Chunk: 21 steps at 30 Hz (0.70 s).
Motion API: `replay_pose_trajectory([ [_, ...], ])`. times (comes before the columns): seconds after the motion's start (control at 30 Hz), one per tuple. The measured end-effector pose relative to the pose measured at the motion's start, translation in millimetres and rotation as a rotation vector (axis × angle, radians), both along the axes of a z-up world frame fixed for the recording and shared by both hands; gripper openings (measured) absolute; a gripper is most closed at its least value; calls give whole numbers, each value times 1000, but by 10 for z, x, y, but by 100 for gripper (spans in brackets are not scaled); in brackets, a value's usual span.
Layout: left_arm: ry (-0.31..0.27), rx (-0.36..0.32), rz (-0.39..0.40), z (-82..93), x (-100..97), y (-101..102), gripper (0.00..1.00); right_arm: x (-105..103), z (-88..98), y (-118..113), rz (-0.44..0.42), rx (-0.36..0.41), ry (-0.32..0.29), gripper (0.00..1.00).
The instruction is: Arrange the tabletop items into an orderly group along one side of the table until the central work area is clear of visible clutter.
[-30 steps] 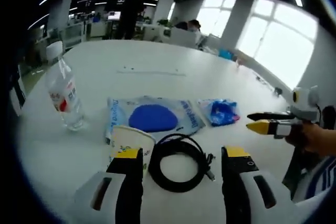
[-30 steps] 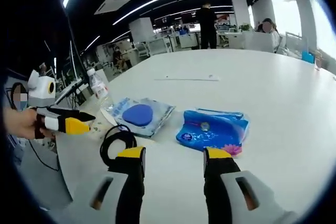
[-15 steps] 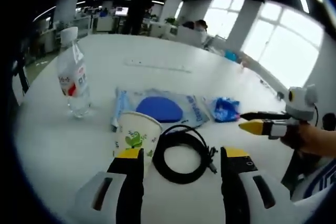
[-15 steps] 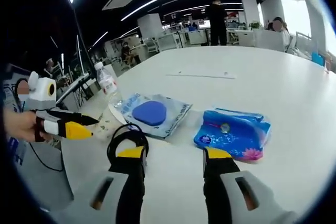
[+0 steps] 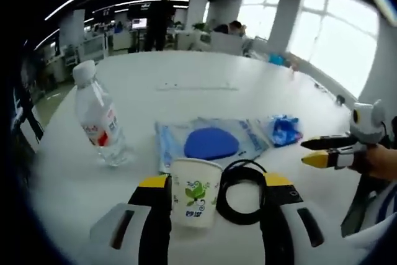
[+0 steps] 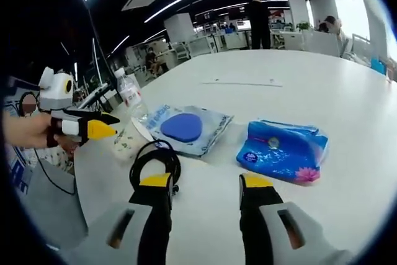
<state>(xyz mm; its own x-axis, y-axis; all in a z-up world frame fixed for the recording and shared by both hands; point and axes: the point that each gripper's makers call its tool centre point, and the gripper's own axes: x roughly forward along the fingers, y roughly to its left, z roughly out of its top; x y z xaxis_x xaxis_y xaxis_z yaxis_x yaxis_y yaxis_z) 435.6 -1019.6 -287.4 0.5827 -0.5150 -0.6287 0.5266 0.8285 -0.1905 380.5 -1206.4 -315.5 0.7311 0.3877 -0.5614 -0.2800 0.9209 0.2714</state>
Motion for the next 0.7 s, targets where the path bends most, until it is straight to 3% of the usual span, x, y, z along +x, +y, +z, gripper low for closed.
replay_pose_trajectory([
  [0.2,59,13,22,-191,57,39,55,-41,-26,-107,-24,10,9,40],
  [0.37,56,41,-6,-213,97,37,57,-66,-45,-221,-58,20,16,39],
  [0.5,15,88,-74,-181,167,10,58,-78,-75,-271,-76,25,23,38],
  [0.7,36,91,-77,-203,257,-28,60,-82,-106,-254,-92,39,32,37],
])
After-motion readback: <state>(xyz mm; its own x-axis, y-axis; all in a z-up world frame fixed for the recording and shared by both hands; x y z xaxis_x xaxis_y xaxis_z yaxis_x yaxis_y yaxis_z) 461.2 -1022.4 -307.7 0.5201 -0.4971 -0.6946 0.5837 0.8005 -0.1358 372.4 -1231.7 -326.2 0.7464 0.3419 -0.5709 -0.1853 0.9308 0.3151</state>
